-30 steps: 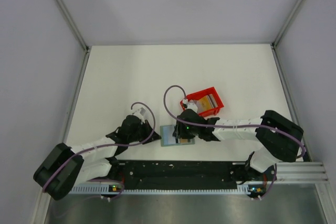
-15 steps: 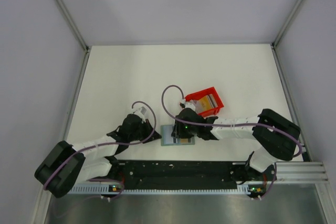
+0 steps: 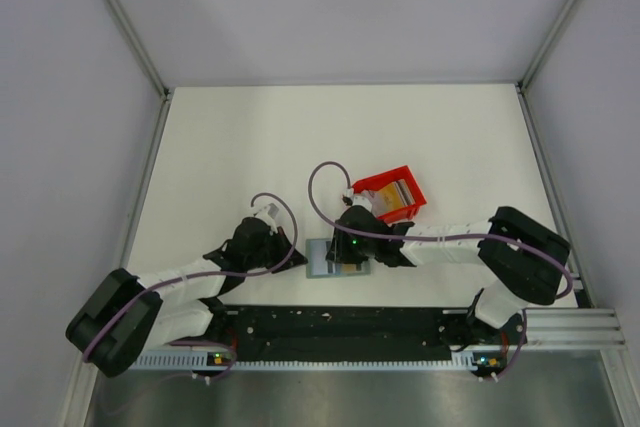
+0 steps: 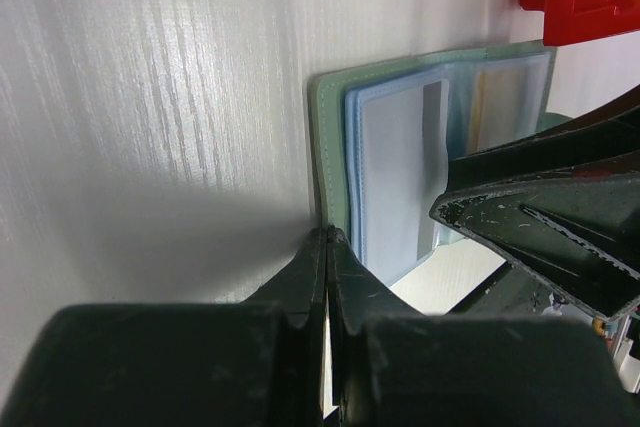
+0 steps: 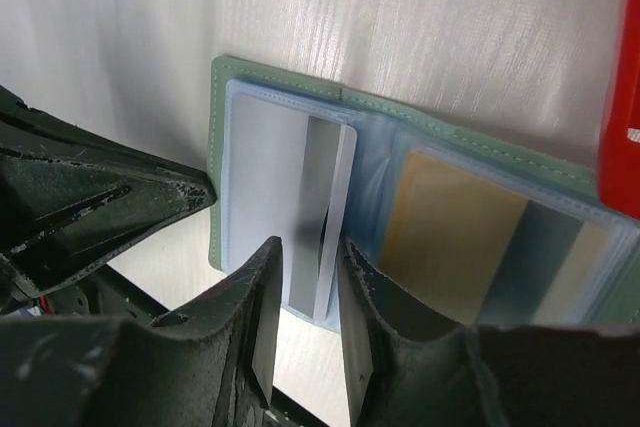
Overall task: Put the credit cards into the card holder
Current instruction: Insert the credit card into the card holder, then close the card holder at the center of the board.
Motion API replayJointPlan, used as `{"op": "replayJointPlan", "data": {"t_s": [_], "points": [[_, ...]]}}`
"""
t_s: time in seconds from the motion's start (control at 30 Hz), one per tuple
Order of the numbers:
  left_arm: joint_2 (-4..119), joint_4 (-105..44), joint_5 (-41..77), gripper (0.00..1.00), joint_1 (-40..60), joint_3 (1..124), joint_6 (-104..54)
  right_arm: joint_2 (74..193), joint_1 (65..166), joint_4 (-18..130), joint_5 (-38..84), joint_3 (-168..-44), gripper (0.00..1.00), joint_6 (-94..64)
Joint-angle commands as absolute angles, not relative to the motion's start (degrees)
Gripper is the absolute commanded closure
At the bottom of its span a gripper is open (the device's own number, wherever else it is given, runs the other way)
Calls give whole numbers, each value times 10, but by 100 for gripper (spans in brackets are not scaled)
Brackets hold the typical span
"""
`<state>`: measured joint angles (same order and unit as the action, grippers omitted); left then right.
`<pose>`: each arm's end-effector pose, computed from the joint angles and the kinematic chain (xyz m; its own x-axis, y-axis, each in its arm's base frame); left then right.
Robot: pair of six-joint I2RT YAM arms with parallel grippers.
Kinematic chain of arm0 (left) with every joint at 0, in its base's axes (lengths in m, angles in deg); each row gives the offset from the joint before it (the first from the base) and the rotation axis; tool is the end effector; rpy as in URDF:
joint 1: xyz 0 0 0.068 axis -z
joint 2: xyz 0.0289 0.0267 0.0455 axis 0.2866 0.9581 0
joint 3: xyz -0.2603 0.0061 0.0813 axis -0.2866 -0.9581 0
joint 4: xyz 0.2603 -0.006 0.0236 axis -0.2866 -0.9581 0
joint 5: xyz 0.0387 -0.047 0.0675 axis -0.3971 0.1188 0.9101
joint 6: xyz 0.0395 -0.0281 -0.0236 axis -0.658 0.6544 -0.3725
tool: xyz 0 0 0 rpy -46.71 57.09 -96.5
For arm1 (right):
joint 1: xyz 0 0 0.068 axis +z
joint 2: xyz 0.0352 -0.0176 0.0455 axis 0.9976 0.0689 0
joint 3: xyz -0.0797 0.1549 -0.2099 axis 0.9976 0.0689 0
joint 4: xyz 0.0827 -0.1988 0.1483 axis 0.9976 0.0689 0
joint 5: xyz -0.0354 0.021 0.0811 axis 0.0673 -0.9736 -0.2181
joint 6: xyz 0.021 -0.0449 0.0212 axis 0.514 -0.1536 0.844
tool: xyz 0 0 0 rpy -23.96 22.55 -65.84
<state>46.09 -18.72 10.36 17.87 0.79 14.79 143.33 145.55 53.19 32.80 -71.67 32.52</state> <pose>0.1440 -0.1106 0.1200 -0.8875 -0.3017 -0.3483 0.0390 0.7039 -0.7092 0.1547 0.2594 0.1497 -0.9038 0.0614 -0.4236 -0.1914 0.8272 0.5283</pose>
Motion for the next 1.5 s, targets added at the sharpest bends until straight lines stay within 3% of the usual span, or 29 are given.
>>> {"op": "replayJointPlan", "data": {"t_s": [0.0,0.3,0.57,0.93,1.47], "points": [[467,-178,98,100,180,15,146,1448,1459,486,280,-741,73,350],[460,-187,104,100,180,14,147,1427,1460,517,299,-747,72,325],[434,-232,120,100,181,26,134,1313,1460,607,415,-730,59,278],[426,-256,118,100,181,40,127,1173,1447,713,496,-648,54,287],[427,-261,118,100,180,47,124,1236,1448,776,528,-697,54,289]]}}
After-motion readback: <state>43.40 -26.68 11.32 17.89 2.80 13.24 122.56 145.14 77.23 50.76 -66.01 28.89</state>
